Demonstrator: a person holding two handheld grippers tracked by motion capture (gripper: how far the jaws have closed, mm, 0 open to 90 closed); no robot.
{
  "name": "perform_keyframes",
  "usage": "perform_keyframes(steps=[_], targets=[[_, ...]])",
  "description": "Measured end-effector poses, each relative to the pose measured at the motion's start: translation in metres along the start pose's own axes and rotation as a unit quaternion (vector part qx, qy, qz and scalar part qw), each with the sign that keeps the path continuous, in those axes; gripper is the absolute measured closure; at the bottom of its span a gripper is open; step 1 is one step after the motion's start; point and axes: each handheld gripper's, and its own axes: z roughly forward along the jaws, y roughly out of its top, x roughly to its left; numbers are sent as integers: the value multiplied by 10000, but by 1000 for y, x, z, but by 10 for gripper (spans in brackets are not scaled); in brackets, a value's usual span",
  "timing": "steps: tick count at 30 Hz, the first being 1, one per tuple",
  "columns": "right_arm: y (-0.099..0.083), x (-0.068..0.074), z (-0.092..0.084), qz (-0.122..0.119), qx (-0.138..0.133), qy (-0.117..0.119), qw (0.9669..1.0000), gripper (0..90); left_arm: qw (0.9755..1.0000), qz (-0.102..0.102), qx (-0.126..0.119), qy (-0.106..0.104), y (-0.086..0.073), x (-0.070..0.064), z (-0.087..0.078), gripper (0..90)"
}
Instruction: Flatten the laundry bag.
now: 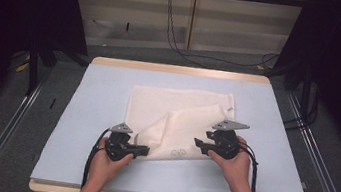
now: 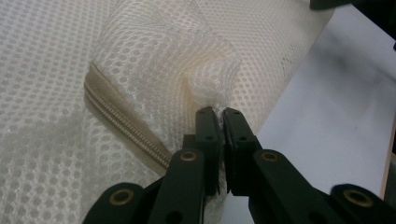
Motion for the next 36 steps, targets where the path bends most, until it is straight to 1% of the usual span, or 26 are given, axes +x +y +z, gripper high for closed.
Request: perform_keyframes(steps=[1, 3, 4, 5, 7, 8, 9, 10, 11, 12, 13, 16, 17, 18, 20, 22, 24, 26, 27, 29, 30, 32, 33, 34, 35, 36], targets=[[-1, 2, 2, -29, 49, 8, 10000, 459, 10000, 23, -6, 29, 1, 0, 1, 859], [-7, 5, 8, -165, 201, -24, 9997, 459, 9999, 90, -33, 102, 3, -1, 3, 859], [-10, 7, 13, -235, 311, -94, 9992, 453, 9999, 113, -38, 116, 3, -1, 3, 859], [-13, 6, 16, -294, 342, -97, 9989, 452, 9998, 146, -45, 141, 4, -1, 4, 859], [-19, 6, 23, -327, 392, -149, 9986, 455, 9996, 179, -56, 193, 5, -1, 6, 859], [-21, 6, 26, -349, 298, -219, 9987, 490, 9995, 179, -86, 226, 6, 0, 6, 859], [-22, 5, 26, -399, 214, -246, 9987, 567, 9994, 188, -101, 257, 8, 1, 7, 859], [-22, 5, 28, -530, 102, -245, 9982, 716, 9994, 183, -118, 267, 8, 2, 8, 860], [-22, 3, 30, -636, 76, -157, 9978, 867, 9992, 206, -145, 305, 9, 3, 9, 861], [-22, 3, 30, -636, 76, -157, 9978, 867, 9990, 217, -164, 357, 10, 4, 10, 861], [-21, 2, 30, -637, 86, -91, 9979, 900, 9986, 265, -191, 424, 12, 5, 11, 863], [-18, -1, 35, -618, 69, -110, 9980, 900, 9982, 280, -246, 478, 15, 9, 14, 865], [-16, -2, 37, -613, 68, -166, 9980, 900, 9983, 271, -243, 465, 17, 11, 14, 865], [-15, -3, 38, -626, 64, -229, 9978, 900, 9980, 253, -283, 502, 19, 13, 16, 865], [-12, -7, 42, -590, 37, -254, 9979, 900, 9977, 282, -281, 548, 22, 16, 17, 866], [-7, -12, 46, -603, 39, -328, 9976, 900, 9968, 289, -336, 663, 26, 20, 20, 867], [-4, -16, 50, -590, 50, -413, 9974, 900, 9964, 273, -353, 726, 31, 24, 23, 867], [0, -21, 53, -472, 6, -423, 9980, 900, 9968, 244, -304, 704, 35, 26, 25, 867], [0, -23, 53, -434, -10, -348, 9985, 900, 9967, 257, -310, 712, 36, 25, 24, 867], [1, -24, 49, -329, -30, -339, 9989, 900, 9972, 249, -309, 633, 35, 24, 22, 867], [1, -24, 46, -353, -79, -329, 9988, 893, 9974, 256, -303, 605, 34, 23, 20, 867], [1, -26, 36, -215, -105, -398, 9989, 785, 9979, 315, -318, 473, 32, 20, 15, 867], [1, -28, 32, -189, -150, -417, 9988, 764, 9978, 406, -364, 368, 30, 16, 11, 868], [1, -32, 24, -124, -201, -438, 9988, 703, 9976, 502, -364, 318, 29, 14, 9, 867], [1, -33, 20, -100, -212, -529, 9983, 665, 9972, 594, -353, 297, 28, 12, 7, 867], [0, -35, 16, -72, -220, -582, 9980, 650, 9970, 639, -349, 247, 26, 8, 4, 867]])
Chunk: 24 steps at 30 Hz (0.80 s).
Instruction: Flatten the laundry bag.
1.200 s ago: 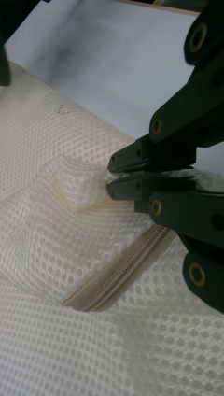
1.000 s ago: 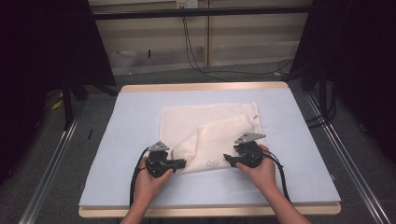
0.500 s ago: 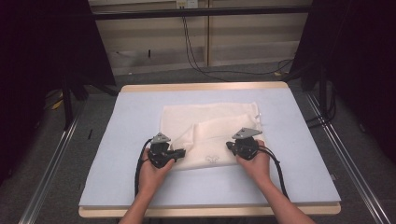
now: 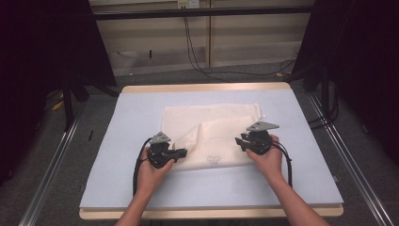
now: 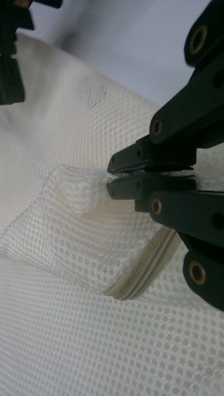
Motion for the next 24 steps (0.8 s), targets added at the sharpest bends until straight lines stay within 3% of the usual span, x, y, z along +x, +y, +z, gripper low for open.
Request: perform_keyframes(steps=[2, 7, 9, 14, 17, 21, 22, 24], targets=[[-1, -5, -8, -38, -27, -157, 9999, 619, 9999, 125, 34, -99, -2, -3, -5, 867], [-9, -20, -22, 147, 1, -408, 9991, 550, 9997, 125, -74, -179, -8, -7, -19, 867], [-15, -29, -27, 395, -17, -380, 9985, 519, 9995, 64, -127, -267, -12, -11, -23, 867], [-32, -48, -37, 778, -58, -616, 9950, 485, 9993, 186, -24, -314, -17, -16, -25, 866], [-33, -52, -37, 1004, -111, -332, 9943, 480, 9993, 99, -88, -341, -21, -18, -24, 866], [-31, -45, -37, 925, -275, -49, 9953, 631, 9993, 43, -73, -375, -24, -19, -26, 865], [-31, -44, -38, 930, -232, -6, 9954, 770, 9992, -12, -109, -374, -25, -20, -27, 865], [-32, -45, -40, 758, -295, 55, 9967, 841, 9992, -64, -134, -382, -26, -20, -29, 865]])
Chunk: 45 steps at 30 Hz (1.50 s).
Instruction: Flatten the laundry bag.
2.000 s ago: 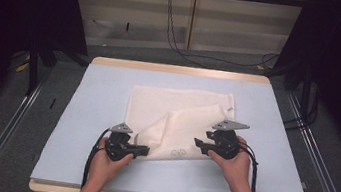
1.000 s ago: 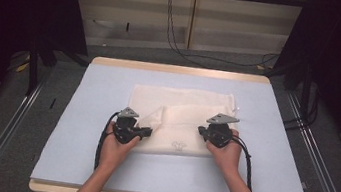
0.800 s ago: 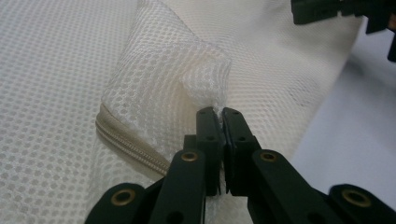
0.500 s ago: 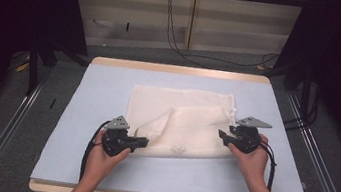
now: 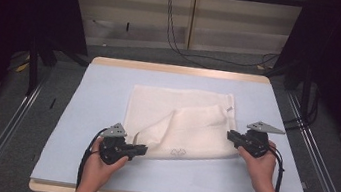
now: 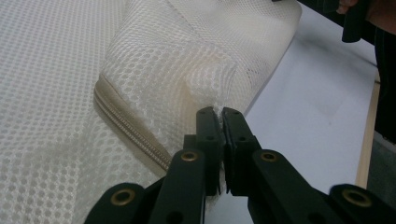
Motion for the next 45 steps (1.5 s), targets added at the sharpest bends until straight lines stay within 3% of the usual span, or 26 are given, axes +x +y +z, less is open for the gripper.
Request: perform_keyframes(steps=[4, 7, 13, 17, 20, 32, 41, 45], targets=[[-5, -5, -9, -136, -6, 61, 9999, 870, 10000, -40, -2, 49, -3, -1, -5, 864], [-17, -8, -21, -368, -13, 51, 9993, 874, 9999, -94, -6, 108, -6, -1, -9, 866], [-30, -7, -28, -554, 97, 6, 9984, 875, 9997, -185, 42, 142, -13, -3, -15, 867], [-36, -5, -28, -516, 154, 4, 9985, 875, 9995, -266, 24, 184, -13, -2, -17, 866], [-39, -5, -28, -567, 358, 52, 9977, 877, 9993, -302, 11, 231, -13, -2, -18, 866], [-48, -4, -35, -542, 204, 98, 9983, 862, 9990, -372, 147, 207, -19, -6, -29, 870], [-51, -5, -41, -399, 118, 238, 9989, 863, 9987, -439, 188, 180, -24, -9, -35, 870], [-51, -8, -46, -211, 28, 250, 9995, 836, 9986, -426, 243, 180, -24, -9, -33, 870]])
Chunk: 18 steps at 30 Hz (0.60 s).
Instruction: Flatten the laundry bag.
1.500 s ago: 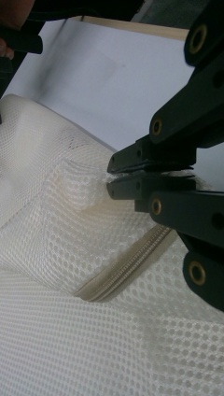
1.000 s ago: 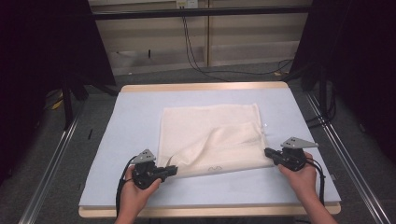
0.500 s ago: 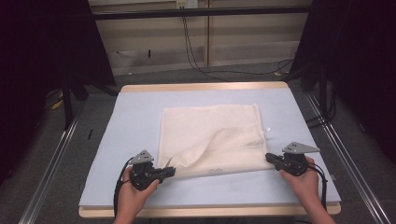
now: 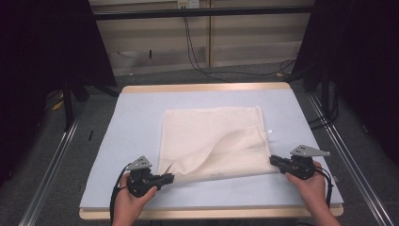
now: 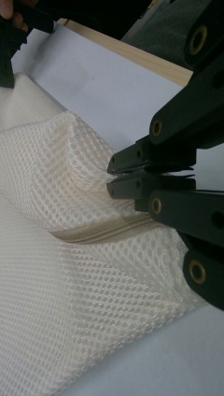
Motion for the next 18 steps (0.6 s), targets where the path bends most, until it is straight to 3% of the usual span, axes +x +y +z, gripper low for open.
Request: perform_keyframes(steps=[3, 9, 11, 18], targets=[[4, -5, -6, 176, -120, 44, 9998, 814, 10000, -11, 34, -12, -1, 0, 1, 870], [14, -22, -19, 105, -27, -534, 9985, 748, 10000, -32, 77, -24, -2, 0, 1, 870], [16, -24, -13, 276, -9, -471, 9985, 724, 10000, -39, 66, -48, -2, 1, 2, 870], [23, -20, 17, 333, 337, -388, 9981, 531, 9999, -22, 112, -35, -2, 3, 4, 870]])
